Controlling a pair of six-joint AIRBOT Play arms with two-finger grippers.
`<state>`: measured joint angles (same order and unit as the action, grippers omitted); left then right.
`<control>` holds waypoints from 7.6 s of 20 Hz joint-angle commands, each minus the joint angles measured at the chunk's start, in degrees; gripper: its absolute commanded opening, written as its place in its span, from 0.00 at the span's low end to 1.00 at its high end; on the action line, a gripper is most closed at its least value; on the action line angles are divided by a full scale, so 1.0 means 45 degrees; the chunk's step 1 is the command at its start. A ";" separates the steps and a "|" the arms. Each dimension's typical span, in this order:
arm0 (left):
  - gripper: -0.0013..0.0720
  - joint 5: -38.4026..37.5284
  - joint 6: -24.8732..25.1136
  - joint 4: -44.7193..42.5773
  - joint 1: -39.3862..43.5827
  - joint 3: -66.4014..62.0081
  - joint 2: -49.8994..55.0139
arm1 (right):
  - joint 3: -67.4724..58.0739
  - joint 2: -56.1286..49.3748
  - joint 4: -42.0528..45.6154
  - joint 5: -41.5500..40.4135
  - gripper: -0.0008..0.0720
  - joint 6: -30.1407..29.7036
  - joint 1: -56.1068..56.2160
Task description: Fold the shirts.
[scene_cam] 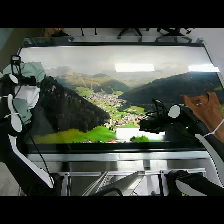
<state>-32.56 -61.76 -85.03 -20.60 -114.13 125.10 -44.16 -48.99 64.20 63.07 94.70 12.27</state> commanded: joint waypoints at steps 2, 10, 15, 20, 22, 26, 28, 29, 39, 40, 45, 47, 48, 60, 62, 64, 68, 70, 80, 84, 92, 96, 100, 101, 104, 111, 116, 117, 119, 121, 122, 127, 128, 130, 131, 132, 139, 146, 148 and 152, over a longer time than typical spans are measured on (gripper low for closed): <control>0.96 0.3021 0.0131 -0.0879 0.0136 0.0024 0.1355 | 0.0005 -0.0005 0.0000 -0.0015 0.64 0.0005 0.0005; 0.04 0.1826 0.0165 -0.0835 0.0447 -0.1214 0.1117 | 0.0005 -0.0631 -0.0529 0.0087 0.64 0.0000 0.0010; 0.04 0.0884 -0.0593 -0.0748 0.1161 -0.0253 -0.1792 | 0.0005 -0.1015 -0.0763 0.0306 0.64 -0.0005 0.0005; 0.04 -0.3614 -0.3303 0.0423 0.2832 -0.0631 -0.5634 | 0.0000 -0.0991 -0.0763 0.0063 0.64 -0.0991 0.0005; 0.04 -0.5576 -0.3298 0.2608 0.3662 -0.0631 -0.7320 | -0.0005 -0.0947 -0.0758 -0.0219 0.64 -0.1248 0.0000; 0.04 -0.9122 -0.4862 0.4221 0.5712 0.0175 -0.9316 | -0.0039 -0.0593 -0.0763 -0.0335 0.63 -0.1773 -0.0102; 0.04 -1.0103 -0.5328 0.4231 0.6819 0.1632 -0.9865 | -0.0175 -0.0189 -0.0763 -0.0282 0.63 -0.1817 -0.0121; 0.04 -1.0380 -0.5493 0.4226 0.7402 0.2433 -1.0006 | -0.0238 0.0102 -0.0758 -0.0277 0.63 -0.1812 -0.0121; 0.97 -1.2177 -0.5396 0.4129 0.8446 0.3662 -0.9219 | -0.1161 0.1486 -0.1200 -0.0102 0.64 -0.1685 -0.0117; 0.97 -1.2910 -0.5338 0.4129 0.8029 0.3555 -0.9369 | -0.1175 0.1486 -0.1341 -0.0121 0.64 -0.1729 -0.0117; 0.97 -1.1715 -0.5260 0.4182 0.6431 0.9194 -1.2196 | -0.1171 0.0981 -0.1341 -0.0316 0.64 -0.1773 -0.0083; 0.97 -1.0137 -0.5241 0.4201 0.6431 1.2619 -1.3347 | -0.1166 0.0515 -0.1666 -0.0471 0.64 -0.2035 -0.0083; 0.97 -0.9000 -0.5241 0.4313 0.6441 1.4324 -1.3809 | -0.1166 0.0228 -0.2152 -0.0583 0.64 -0.2399 -0.0083; 0.55 -0.3225 -0.2560 0.8408 0.6436 1.7306 -1.1176 | -0.1171 -0.3997 -0.5294 -0.2953 0.64 -0.5066 0.2249; 0.51 -0.3711 -0.2302 0.8597 0.6436 1.6738 -1.0690 | -0.1171 -0.4367 -0.6411 -0.3181 0.64 -0.6081 0.2249; 0.51 -0.3949 -0.2210 0.8582 0.6436 1.6393 -1.0574 | -0.1171 -0.4624 -0.7193 -0.3400 0.64 -0.6620 0.2249; 0.04 -0.4002 -0.2030 0.8529 0.6421 1.6349 -1.1006 | -0.1171 -0.4721 -0.8752 -0.3215 0.18 -0.8233 0.2239; 0.04 -0.4065 -0.2035 0.8495 0.6421 1.6349 -1.1448 | -0.1195 -0.4575 -0.8937 -0.2943 0.04 -0.8427 0.2215; 0.04 -0.7946 -0.2424 0.8510 0.4415 1.3430 -1.7126 | -0.3157 0.0680 -0.8859 -0.0602 0.03 -0.8660 -0.0826; 0.04 -0.9088 -0.2628 0.8568 0.1914 0.8680 -1.9895 | -0.6917 0.3497 -0.8845 -0.0155 0.03 -0.8918 -0.2968; 0.04 -0.8908 -0.2739 0.8612 0.1501 0.3230 -1.9904 | -1.1851 0.3585 -0.8213 0.0418 0.03 -0.9525 -0.3259; 0.04 -0.9156 -0.2710 0.9243 0.1928 0.4323 -1.7816 | -1.1268 0.1287 -0.8208 0.1783 0.04 -0.9437 -0.3254; 0.04 -0.8306 -0.1710 0.8922 0.3614 0.6921 -1.4455 | -1.0025 -0.2419 -0.8179 0.1418 0.04 -1.0088 -0.2943; 0.04 -0.7922 -0.1656 0.8505 0.3925 0.7417 -1.3299 | -0.9894 -0.3531 -0.8179 0.1078 0.04 -1.0253 -0.2827; 0.04 -0.6941 -0.0981 0.8155 0.4211 0.7684 -0.9452 | -0.9904 -0.6980 -0.8238 -0.0291 0.04 -1.0297 -0.2365; 0.93 -0.9593 -0.1287 0.8116 0.3235 0.1972 -0.3721 | -0.9952 -0.7912 -0.8684 0.0194 0.37 -1.0093 -0.3750; 0.93 -1.3168 -0.1496 0.7995 0.1001 0.1001 -0.3667 | -0.8607 -0.5581 -0.6023 0.3895 0.37 -0.7907 -0.5440; 0.93 -1.3347 -0.1525 0.7893 0.0622 0.1671 -0.3832 | -0.7679 -0.5013 -0.5455 0.4017 0.37 -0.7616 -0.5435; 0.93 -1.3430 -0.1409 0.7145 -0.0083 0.3410 -0.4255 | -0.5251 -0.3638 -0.4862 0.3993 0.35 -0.7019 -0.5416; 0.93 -1.3090 -0.1239 0.6062 -0.0699 0.4925 -0.4590 | -0.2429 -0.1943 -0.4658 0.3424 0.36 -0.6353 -0.5425; 0.93 -1.2920 -0.1239 0.5809 -0.1015 0.5498 -0.4653 | -0.1132 -0.1132 -0.4653 0.2846 0.36 -0.6047 -0.5357; 0.93 -1.1550 -0.0899 0.5926 -0.1622 0.7480 -0.4634 | 0.3628 0.1185 -0.4745 -0.0175 0.52 -0.5289 -0.3827; 0.93 -1.1225 -0.0801 0.5945 -0.1554 0.7655 -0.4634 | 0.3939 0.1185 -0.4741 -0.0452 0.52 -0.5071 -0.3410; 0.93 -1.0520 -0.0704 0.5940 -0.1345 0.7883 -0.4634 | 0.4138 0.1141 -0.4741 -0.1156 0.51 -0.4828 -0.2603; 0.93 -1.0166 -0.0704 0.5945 -0.1219 0.8014 -0.4634 | 0.4138 0.1098 -0.4843 -0.1554 0.51 -0.4838 -0.2249; 0.93 -0.9879 -0.0646 0.6130 -0.1020 0.8150 -0.4614 | 0.4138 0.1035 -0.4940 -0.1865 0.51 -0.4838 -0.1972; 0.57 -1.0540 0.0646 0.8136 -0.0189 0.8140 -0.3759 | 0.4138 -0.0102 -0.5066 -0.2152 0.51 -0.4843 -0.0889; 0.33 -1.0778 0.0622 0.8252 -0.1491 0.8140 -0.3750 | 0.4143 -0.0102 -0.5066 -0.2137 0.51 -0.4818 -0.0801; 0.33 -1.0778 0.0622 0.8252 -0.1637 0.8140 -0.3750 | 0.4153 -0.0102 -0.5066 -0.2152 0.51 -0.4619 -0.0432; 0.33 -1.0773 0.0631 0.8247 -0.1622 0.8136 -0.3750 | 0.4153 -0.0675 -0.5236 -0.2735 0.51 -0.4507 0.0432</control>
<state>-80.75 -58.98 -48.16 -27.55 -77.47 108.22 -25.56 -50.37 40.45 52.90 73.95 11.94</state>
